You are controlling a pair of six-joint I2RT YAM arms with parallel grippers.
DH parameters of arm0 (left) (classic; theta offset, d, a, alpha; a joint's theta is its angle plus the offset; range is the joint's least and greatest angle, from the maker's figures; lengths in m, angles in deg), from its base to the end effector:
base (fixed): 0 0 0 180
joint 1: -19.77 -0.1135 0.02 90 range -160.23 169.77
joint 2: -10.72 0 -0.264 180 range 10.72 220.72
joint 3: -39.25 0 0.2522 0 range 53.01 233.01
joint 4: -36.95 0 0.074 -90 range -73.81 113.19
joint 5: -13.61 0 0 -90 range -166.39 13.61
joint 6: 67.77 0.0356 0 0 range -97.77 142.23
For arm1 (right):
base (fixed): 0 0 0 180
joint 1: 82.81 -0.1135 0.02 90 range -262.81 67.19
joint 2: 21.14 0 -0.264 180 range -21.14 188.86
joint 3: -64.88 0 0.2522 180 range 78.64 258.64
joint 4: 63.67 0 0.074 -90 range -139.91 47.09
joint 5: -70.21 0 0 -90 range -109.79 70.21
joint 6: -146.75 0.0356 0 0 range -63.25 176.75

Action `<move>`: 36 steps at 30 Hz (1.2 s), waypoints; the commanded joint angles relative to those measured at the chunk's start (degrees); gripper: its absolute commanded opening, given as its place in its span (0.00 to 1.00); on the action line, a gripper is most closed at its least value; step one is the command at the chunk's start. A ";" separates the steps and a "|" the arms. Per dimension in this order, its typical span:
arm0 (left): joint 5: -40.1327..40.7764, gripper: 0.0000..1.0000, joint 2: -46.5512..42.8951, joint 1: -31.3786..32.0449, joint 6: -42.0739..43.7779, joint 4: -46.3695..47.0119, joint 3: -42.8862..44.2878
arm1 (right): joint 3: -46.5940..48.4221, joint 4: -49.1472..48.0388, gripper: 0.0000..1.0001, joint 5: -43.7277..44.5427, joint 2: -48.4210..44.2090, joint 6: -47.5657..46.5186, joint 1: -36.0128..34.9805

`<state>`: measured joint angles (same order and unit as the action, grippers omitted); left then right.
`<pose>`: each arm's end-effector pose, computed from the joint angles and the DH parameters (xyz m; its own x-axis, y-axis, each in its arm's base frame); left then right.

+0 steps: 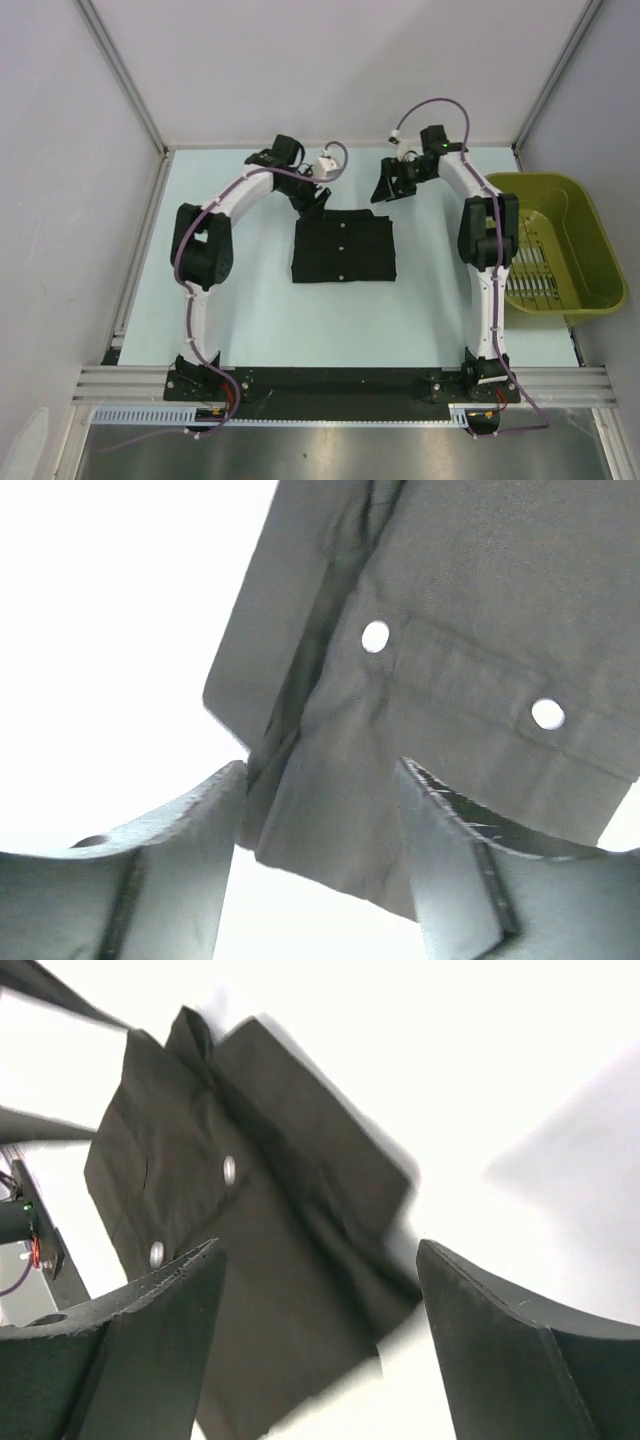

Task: Fold and stack the long sleeve shirts
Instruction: Fold the shirt

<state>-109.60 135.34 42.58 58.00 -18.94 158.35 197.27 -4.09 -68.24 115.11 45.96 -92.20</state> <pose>0.4263 -0.2004 0.2154 -0.3259 0.6676 -0.6694 0.9323 0.3443 -0.1105 0.4949 0.1088 0.1918 -0.7848 -0.2556 -0.5645 -0.5958 0.5619 0.5739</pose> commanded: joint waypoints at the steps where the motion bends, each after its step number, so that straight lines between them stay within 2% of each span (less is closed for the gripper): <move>1: -5.81 0.70 -5.00 -4.69 -6.75 0.47 -2.59 | -7.61 3.83 0.82 1.86 -8.27 -5.38 2.62; 6: -10.02 0.70 -0.70 -8.65 -13.61 1.00 -0.05 | -12.19 3.93 0.78 2.65 -8.45 -7.58 2.88; 14: -12.58 0.69 3.43 -9.71 -16.52 -0.50 1.01 | -10.70 0.67 0.73 3.53 -4.33 -6.35 1.65; 17: -13.10 0.68 4.23 -9.71 -17.22 -1.29 0.66 | -9.73 1.46 0.64 3.62 -3.79 -6.44 0.86; 22: -12.84 0.63 3.97 -9.80 -16.96 -1.11 -1.01 | -10.78 3.13 0.54 3.62 -5.37 -7.23 0.77; 26: -14.16 0.45 3.79 -9.89 -17.49 -0.59 -1.19 | -10.61 4.27 0.49 4.06 -6.34 -7.32 1.04; 30: -14.86 0.20 3.27 -10.24 -17.84 0.20 -1.45 | -10.17 4.71 0.42 4.24 -6.96 -7.23 1.39; 34: -15.22 0.08 2.91 -11.03 -18.28 0.38 -1.54 | -9.12 5.59 0.41 4.68 -7.05 -7.32 1.65; 36: -15.22 0.05 2.82 -11.47 -18.37 0.47 -1.45 | -8.68 7.08 0.49 4.94 -7.22 -7.93 1.92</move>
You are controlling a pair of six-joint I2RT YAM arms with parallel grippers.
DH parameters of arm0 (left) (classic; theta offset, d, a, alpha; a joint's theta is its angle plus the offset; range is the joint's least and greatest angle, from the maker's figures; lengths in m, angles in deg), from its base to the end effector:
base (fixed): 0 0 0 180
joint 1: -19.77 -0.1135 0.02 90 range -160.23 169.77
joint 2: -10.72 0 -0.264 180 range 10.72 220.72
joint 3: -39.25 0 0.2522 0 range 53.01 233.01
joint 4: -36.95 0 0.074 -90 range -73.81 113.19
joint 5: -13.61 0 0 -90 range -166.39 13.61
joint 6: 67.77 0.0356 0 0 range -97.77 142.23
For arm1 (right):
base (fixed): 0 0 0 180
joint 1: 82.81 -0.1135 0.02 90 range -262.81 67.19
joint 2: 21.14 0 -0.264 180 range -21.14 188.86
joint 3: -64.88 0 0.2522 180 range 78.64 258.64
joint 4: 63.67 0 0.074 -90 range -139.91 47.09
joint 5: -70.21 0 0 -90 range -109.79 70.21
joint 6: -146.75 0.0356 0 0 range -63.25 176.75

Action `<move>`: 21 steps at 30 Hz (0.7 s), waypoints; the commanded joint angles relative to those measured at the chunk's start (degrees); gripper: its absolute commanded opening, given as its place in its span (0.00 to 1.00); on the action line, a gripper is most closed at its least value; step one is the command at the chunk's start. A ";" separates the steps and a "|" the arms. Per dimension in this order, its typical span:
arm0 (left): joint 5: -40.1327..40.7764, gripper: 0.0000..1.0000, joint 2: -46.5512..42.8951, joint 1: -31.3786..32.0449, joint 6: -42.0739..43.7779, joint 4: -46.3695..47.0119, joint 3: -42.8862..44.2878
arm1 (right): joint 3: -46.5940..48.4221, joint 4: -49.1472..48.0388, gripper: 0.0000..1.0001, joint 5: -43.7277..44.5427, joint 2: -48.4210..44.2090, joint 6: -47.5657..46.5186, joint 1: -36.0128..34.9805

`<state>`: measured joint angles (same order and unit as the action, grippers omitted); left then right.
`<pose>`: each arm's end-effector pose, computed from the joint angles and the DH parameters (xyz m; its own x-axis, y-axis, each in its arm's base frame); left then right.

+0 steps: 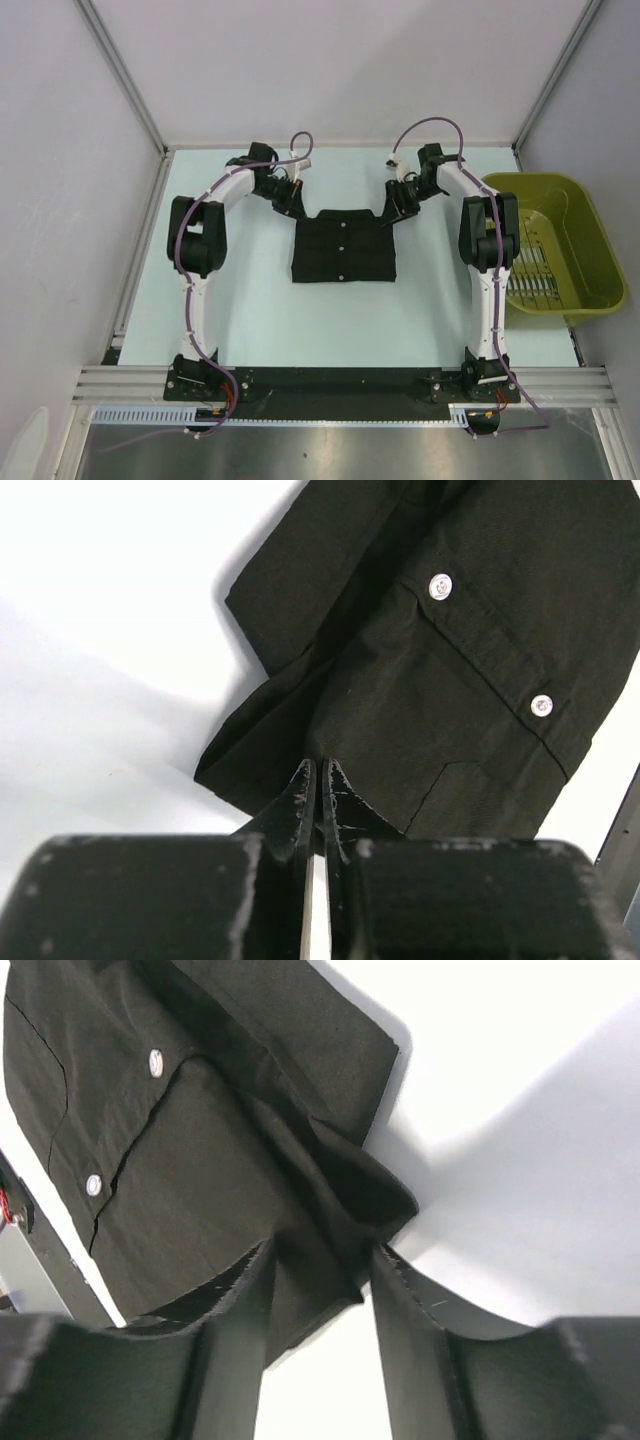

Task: Fold and stack the long sleeve shirts
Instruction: Fold the shirt

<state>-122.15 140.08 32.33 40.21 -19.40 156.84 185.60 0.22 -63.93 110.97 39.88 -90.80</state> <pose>0.4543 -0.1274 0.1745 -0.7343 0.3842 -0.5597 0.6718 0.5302 -0.5173 0.4616 0.0898 0.1633 -0.8368 -0.3278 -0.4386 -0.5411 0.6175 0.5708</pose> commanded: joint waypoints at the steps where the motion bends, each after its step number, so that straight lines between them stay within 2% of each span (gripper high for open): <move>1: -2.93 0.04 -2.09 -1.22 -0.49 0.93 -0.12 | 2.82 3.13 0.51 0.63 -3.26 -2.03 0.69; 3: -3.11 0.03 -2.44 -1.39 -0.22 1.02 -0.47 | 2.29 3.22 0.50 0.98 -3.53 -2.30 1.13; 6: -3.46 0.02 -2.71 -1.39 -0.05 1.19 -1.00 | 2.55 3.22 0.38 0.55 -3.18 -2.21 1.13; 8: -3.55 0.02 -2.80 -1.39 -0.14 1.28 -1.00 | 3.17 3.31 0.29 -0.07 -3.09 -2.12 0.96; 9: -3.55 0.02 -2.80 -1.39 -0.14 1.37 -1.00 | 3.26 3.40 0.20 -0.85 -3.00 -2.12 0.78; 11: -3.55 0.03 -2.88 -1.39 -0.22 1.37 -1.00 | 3.35 3.40 0.12 -1.38 -3.26 -2.30 0.69; 12: -3.64 0.02 -2.97 -1.39 -0.22 1.37 -1.00 | 3.35 3.48 0.03 -1.91 -3.35 -2.38 0.61; 13: -3.81 0.02 -3.50 -1.48 -0.14 1.37 -1.09 | 3.35 3.57 0.00 -2.18 -3.70 -2.21 0.78; 21: -2.32 0.00 -6.23 -3.59 -2.33 4.71 -1.97 | 5.80 0.32 0.00 -2.71 -4.50 -0.10 0.52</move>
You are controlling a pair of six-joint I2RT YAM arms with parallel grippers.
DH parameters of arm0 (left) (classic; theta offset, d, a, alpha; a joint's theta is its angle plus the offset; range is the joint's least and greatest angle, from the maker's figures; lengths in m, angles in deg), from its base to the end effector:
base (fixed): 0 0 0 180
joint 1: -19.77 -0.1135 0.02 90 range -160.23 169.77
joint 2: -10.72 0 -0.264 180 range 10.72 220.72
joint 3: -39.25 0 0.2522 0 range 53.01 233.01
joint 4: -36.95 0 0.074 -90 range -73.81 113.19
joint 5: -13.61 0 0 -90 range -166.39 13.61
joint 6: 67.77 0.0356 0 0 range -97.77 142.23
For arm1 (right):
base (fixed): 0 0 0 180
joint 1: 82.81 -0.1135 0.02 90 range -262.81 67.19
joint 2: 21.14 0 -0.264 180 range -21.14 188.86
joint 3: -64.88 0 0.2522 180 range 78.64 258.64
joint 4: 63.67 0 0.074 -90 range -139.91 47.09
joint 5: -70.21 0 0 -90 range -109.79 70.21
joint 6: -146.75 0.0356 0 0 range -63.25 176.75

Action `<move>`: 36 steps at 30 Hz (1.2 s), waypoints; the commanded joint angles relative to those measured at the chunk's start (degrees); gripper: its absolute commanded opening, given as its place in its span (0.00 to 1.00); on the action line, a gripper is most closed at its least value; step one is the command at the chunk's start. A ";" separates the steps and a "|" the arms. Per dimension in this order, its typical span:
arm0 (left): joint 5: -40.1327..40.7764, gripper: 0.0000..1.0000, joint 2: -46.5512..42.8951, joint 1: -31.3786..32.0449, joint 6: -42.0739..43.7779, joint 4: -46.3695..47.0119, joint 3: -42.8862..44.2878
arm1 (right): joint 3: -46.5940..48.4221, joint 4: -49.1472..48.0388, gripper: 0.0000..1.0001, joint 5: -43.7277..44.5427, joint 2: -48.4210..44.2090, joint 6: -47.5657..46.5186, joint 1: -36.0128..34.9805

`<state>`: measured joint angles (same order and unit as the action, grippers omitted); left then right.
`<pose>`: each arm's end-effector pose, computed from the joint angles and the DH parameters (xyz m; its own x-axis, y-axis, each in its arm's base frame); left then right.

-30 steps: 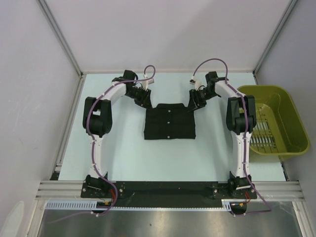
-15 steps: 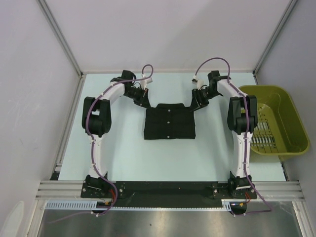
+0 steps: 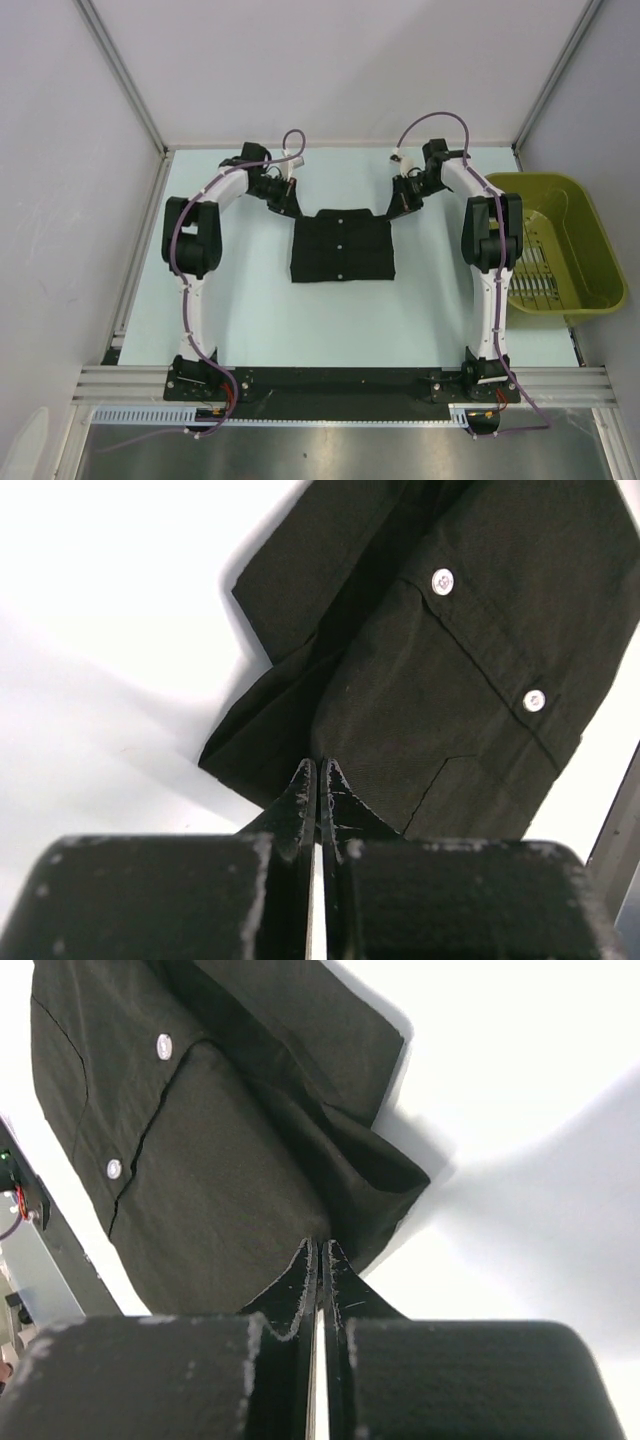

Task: Fold and stack the long sleeve shirts
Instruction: Fold the shirt

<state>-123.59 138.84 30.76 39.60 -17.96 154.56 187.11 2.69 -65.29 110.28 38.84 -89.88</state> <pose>0.4526 -0.1145 0.1744 -0.7468 0.3516 -0.5645 0.6554 0.5333 -0.5348 0.4616 0.0828 0.1754 -0.8336 -0.3206 -0.4498 -0.5457 0.6044 0.5805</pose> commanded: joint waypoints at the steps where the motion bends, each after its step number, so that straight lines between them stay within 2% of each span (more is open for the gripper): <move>1: -0.70 0.00 -4.63 -2.11 -1.89 3.35 0.74 | 4.82 -2.58 0.00 -1.26 -3.36 1.04 -0.49; 8: 4.30 0.00 -0.94 -2.55 -5.32 5.02 4.52 | 7.99 -9.87 0.00 2.33 0.94 4.37 -0.75; 13: 11.32 0.00 3.45 -2.55 -8.31 5.20 8.56 | 8.43 -15.85 0.00 6.46 3.93 7.71 -1.28; 16: 13.27 0.01 6.52 -2.55 -9.45 3.01 12.95 | 8.43 -16.56 0.00 8.40 5.60 8.42 -1.72; 19: 15.46 0.02 7.76 -2.46 -10.24 3.00 13.58 | 8.69 -17.27 0.00 10.69 7.09 9.38 -2.24; 23: 16.27 0.04 9.17 -2.20 -10.07 2.83 14.80 | 8.26 -18.32 0.00 15.94 8.50 10.35 -2.42; 28: 14.24 0.04 10.23 0.17 -7.70 0.20 17.27 | 10.19 -15.78 0.00 17.81 9.74 9.13 -3.12; 33: 12.22 0.01 4.45 3.52 -4.35 2.99 11.57 | 8.00 -14.88 0.00 16.15 6.49 9.03 -2.86; 36: 14.32 0.00 -0.56 3.52 -8.30 12.20 5.42 | 5.97 -14.98 0.00 14.47 2.89 9.30 -2.07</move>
<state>-110.46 147.71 32.96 32.78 -14.35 165.49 194.61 -12.98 -52.04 118.43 49.00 -93.36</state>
